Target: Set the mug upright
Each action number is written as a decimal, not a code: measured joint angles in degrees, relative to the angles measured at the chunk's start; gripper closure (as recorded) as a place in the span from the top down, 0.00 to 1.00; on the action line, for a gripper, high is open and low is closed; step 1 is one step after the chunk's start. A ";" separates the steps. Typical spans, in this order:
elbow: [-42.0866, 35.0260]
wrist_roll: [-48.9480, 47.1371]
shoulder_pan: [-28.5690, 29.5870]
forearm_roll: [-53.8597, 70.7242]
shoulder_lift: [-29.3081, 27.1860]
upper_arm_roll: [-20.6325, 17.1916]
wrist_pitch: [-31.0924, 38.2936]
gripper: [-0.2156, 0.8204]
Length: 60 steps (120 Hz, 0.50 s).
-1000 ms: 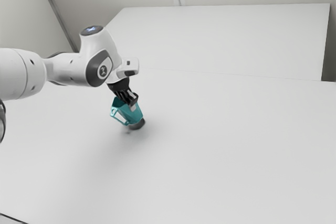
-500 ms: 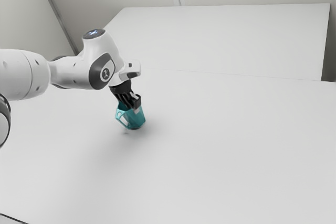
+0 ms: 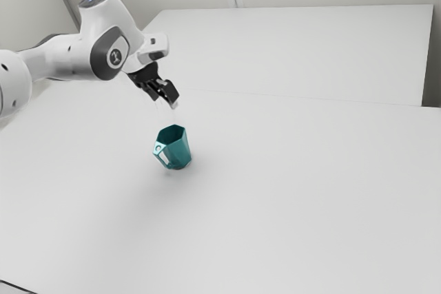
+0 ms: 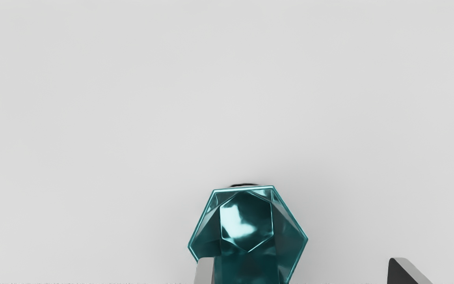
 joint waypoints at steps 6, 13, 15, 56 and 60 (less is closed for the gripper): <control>2.25 0.03 0.06 0.91 -0.43 0.03 -2.11 0.67; 4.03 0.02 0.07 2.38 -1.62 0.03 -4.43 0.70; 4.30 0.02 0.05 2.79 -2.08 0.03 -5.03 0.70; 10.93 -0.87 -0.65 9.11 -6.22 2.24 -15.98 0.76; 11.16 -1.04 -0.77 9.47 -6.46 2.65 -16.72 0.76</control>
